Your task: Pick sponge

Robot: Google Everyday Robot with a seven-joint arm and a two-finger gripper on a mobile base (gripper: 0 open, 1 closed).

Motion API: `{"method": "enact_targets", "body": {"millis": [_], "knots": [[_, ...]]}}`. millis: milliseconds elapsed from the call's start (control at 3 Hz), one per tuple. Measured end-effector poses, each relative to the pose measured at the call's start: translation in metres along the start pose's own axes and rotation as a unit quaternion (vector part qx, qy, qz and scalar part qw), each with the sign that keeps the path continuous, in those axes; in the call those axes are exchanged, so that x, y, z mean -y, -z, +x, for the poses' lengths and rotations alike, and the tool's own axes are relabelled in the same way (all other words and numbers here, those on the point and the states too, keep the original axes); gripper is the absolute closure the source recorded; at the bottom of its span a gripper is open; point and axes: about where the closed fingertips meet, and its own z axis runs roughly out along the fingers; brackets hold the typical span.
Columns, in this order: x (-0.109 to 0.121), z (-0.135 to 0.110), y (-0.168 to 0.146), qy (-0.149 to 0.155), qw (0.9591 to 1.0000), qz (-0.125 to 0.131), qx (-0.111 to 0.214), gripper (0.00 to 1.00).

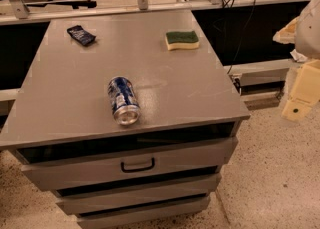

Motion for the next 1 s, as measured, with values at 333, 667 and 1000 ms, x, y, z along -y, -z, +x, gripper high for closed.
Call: {"method": "enact_targets", "body": {"millis": [333, 667, 1000], "knots": [[0.0, 0.0, 0.0, 0.0, 1.0, 0.0, 0.0, 0.0], [0.005, -0.003, 0.0, 0.003, 0.9999, 0.011, 0.005, 0.0], [0.038, -0.013, -0.024, 0.006, 0.9989, 0.033, 0.032, 0.0]]}}
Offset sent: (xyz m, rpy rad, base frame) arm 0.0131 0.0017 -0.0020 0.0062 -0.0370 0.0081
